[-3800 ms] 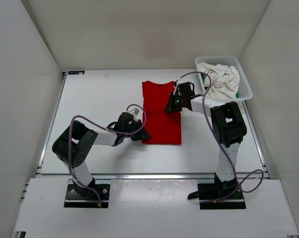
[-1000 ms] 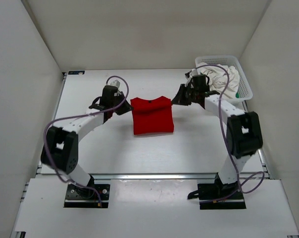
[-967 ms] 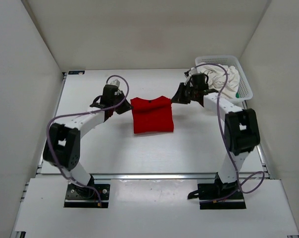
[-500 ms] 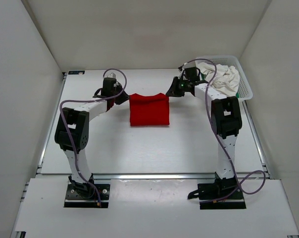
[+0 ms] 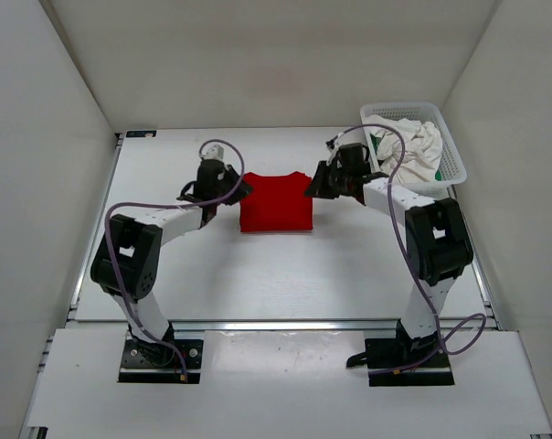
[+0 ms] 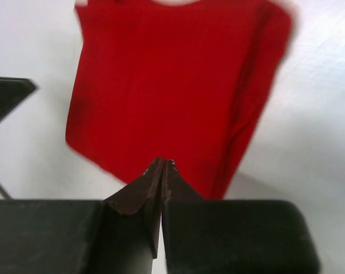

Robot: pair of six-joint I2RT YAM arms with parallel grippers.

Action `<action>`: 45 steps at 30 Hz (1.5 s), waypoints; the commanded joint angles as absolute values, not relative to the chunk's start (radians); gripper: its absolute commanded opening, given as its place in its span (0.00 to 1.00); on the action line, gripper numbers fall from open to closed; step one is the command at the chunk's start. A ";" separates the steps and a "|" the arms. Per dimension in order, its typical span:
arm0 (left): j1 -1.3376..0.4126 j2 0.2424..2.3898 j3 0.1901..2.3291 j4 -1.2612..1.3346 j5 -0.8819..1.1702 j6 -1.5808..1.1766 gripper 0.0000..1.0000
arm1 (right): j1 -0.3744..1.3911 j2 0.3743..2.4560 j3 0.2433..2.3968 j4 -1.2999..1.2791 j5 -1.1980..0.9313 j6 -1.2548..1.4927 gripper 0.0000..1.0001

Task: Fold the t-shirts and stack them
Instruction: Fold the long partially folded tshirt into a neat square, then put the neatly folded tshirt into the corner of the board with the left arm

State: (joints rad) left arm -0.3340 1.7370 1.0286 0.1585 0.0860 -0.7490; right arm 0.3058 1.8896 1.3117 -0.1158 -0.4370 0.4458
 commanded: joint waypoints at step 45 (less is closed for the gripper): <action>-0.362 1.986 1.055 0.246 0.190 -0.793 0.00 | 0.374 1.379 0.644 0.216 -0.521 0.552 0.21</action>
